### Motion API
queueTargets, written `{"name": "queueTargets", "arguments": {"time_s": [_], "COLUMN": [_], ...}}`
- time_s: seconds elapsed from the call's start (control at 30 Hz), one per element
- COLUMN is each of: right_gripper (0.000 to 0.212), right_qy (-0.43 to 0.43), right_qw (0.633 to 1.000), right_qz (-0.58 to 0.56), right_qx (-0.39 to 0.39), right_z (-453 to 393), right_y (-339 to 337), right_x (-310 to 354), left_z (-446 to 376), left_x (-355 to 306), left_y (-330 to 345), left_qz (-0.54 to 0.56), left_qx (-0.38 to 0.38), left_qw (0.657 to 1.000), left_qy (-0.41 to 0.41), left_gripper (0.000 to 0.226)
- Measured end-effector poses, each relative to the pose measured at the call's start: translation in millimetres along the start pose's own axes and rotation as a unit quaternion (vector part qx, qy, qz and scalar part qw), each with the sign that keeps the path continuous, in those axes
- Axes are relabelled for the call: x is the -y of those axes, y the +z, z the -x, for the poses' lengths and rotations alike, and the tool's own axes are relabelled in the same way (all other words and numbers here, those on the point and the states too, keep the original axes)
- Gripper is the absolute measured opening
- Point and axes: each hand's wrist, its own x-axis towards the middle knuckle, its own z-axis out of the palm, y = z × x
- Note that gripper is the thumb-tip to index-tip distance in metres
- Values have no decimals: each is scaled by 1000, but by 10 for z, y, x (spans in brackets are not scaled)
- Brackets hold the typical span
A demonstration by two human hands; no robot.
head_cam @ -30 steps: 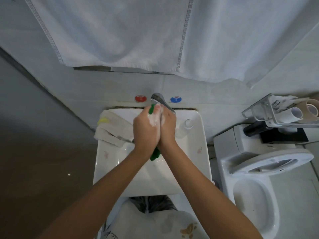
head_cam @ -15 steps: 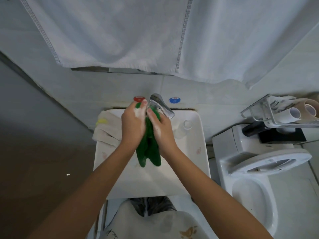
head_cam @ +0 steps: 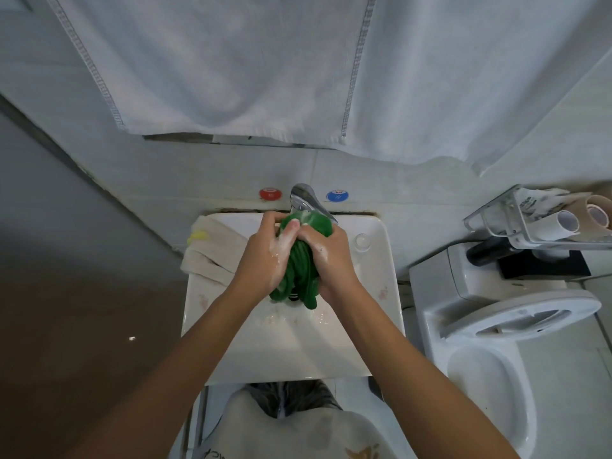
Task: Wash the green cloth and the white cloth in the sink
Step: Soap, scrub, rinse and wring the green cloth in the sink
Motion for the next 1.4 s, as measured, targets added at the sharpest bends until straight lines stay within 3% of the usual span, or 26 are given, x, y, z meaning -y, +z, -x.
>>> {"name": "queueTargets", "arguments": {"time_s": [0.2, 0.3, 0.47, 0.53, 0.63, 0.77, 0.87, 0.93, 0.97, 1.03, 1.13, 1.2, 1.33, 1.4], "right_gripper": [9, 10, 33, 33, 24, 16, 23, 13, 9, 20, 37, 38, 43, 49], "right_qy": [-1, -12, 34, 41, -9, -119, -175, -174, -163, -152, -162, -151, -137, -109], "right_qw": [989, 987, 981, 977, 985, 992, 975, 968, 970, 975, 975, 974, 980, 982], "right_qz": [-141, -153, -189, -208, -168, 4, 134, 182, 183, 162, 91, 55, 103, 97], "right_qx": [-50, -44, -41, -34, -32, -50, -30, -8, 2, -9, -123, -159, -98, -119], "right_z": [-79, -87, -66, -48, -44, -65, -80, -41, -2, 63, -13, -45, 28, -106], "right_y": [-36, -43, 6, 27, 8, -121, -225, -212, -169, -36, 195, 309, 315, 249], "right_x": [123, 203, 109, 95, 91, 79, 75, 85, 100, 117, 87, 15, -117, -72], "left_z": [119, 212, 218, 237, 242, 200, 149, 101, 73, 46, 96, 45, -183, -53], "left_x": [232, 297, 203, 155, 168, 148, 72, 50, 40, 1, -101, -115, -9, 30], "left_y": [-141, -136, -28, 49, 125, 103, 3, -65, -85, -59, 164, 254, 173, 283], "left_qz": [11, 78, 133, 152, 193, 201, 175, 181, 188, 175, 120, 123, 155, 143], "left_qx": [80, 107, 24, -16, -75, -128, -128, -114, -114, -143, -205, -245, -269, -243], "left_qw": [997, 991, 990, 988, 978, 971, 976, 977, 975, 974, 971, 962, 950, 960], "left_qy": [14, -12, -38, -23, -12, 5, 34, 27, 17, 8, 32, 16, -29, -9], "left_gripper": [24, 3, 24, 28, 23, 21, 24, 21, 20, 18, 15, 21, 43, 42]}}
